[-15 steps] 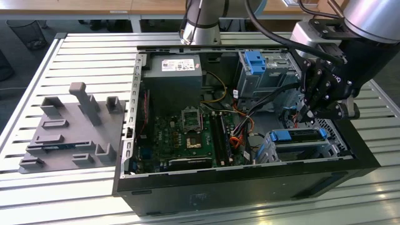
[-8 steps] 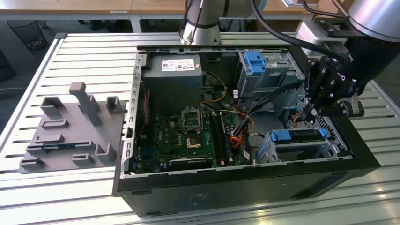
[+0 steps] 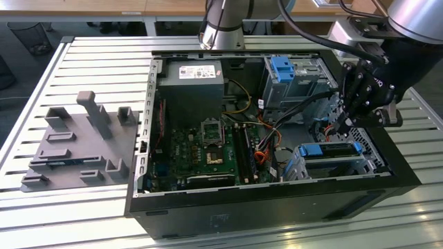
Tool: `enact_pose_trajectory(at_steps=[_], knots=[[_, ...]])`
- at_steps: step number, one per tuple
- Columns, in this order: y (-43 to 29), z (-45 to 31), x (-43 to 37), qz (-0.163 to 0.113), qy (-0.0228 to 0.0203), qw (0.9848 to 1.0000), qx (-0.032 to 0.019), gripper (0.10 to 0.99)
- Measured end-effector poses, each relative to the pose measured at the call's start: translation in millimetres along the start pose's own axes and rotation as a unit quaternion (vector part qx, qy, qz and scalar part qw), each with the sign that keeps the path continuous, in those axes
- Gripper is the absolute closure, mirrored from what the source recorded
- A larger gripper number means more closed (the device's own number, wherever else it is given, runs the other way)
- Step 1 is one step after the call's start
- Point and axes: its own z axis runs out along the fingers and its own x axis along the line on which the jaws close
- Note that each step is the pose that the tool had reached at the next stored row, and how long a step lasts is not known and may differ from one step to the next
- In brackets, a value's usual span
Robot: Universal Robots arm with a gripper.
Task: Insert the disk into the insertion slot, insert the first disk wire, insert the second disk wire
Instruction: 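Insert the first disk wire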
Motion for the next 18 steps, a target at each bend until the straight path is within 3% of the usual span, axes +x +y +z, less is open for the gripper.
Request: enact_pose_trajectory(at_steps=[3, 8, 18], knots=[[-1.8, 0.3, -1.8, 0.007, -0.0003, 1.0000, 0.0000, 0.922], [-3.7, 1.2, -3.5, 0.026, -0.0007, 0.9997, -0.0002, 0.675], [-9.0, 6.0, -6.3, 0.052, -0.0011, 0.9987, 0.0002, 0.675]])
